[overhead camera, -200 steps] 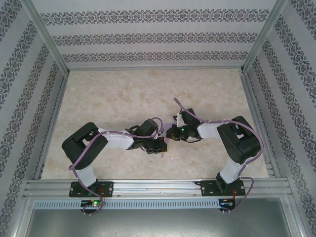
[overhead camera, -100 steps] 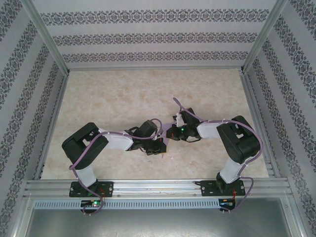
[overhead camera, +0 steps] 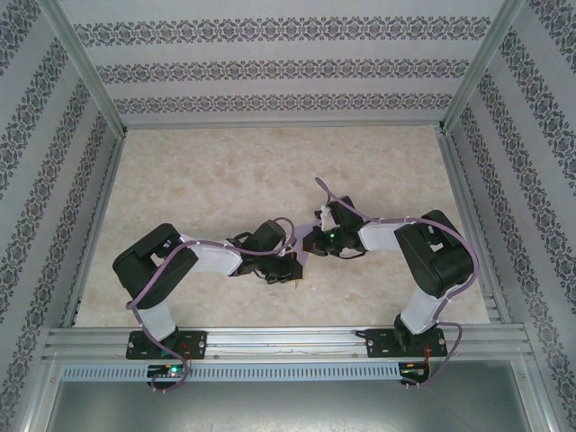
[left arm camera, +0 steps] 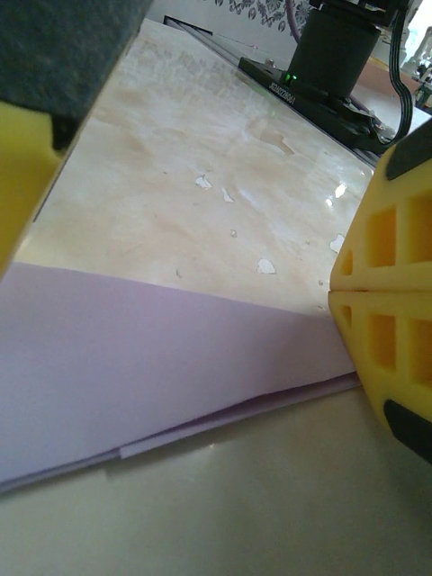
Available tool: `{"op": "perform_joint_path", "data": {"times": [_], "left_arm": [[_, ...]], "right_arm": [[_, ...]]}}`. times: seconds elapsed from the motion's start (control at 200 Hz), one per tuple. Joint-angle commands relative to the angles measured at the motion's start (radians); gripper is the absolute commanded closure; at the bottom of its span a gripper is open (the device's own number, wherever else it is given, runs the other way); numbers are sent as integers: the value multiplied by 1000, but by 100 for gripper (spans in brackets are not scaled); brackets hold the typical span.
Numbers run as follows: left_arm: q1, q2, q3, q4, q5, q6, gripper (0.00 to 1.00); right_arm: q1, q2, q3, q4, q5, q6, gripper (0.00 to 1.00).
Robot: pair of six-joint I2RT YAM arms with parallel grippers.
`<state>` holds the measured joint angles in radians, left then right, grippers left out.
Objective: Fold a paper plane with a square sheet of paper (fold left side to right side)
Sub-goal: Fold the wing for the fifth time at the center of the table.
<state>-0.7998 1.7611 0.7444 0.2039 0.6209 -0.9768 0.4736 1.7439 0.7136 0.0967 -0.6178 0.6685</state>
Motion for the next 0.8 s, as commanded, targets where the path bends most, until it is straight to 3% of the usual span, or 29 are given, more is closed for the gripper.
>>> {"op": "perform_joint_path", "data": {"times": [0.0,0.794], "left_arm": [[-19,6,-17,10,0,-9,96],[-31,-25,-68,2,-9,-2,96]], "right_arm": [[9,92,-33,-106,165,-41,100],[8,101,-28,-121,170,-50,100]]}}
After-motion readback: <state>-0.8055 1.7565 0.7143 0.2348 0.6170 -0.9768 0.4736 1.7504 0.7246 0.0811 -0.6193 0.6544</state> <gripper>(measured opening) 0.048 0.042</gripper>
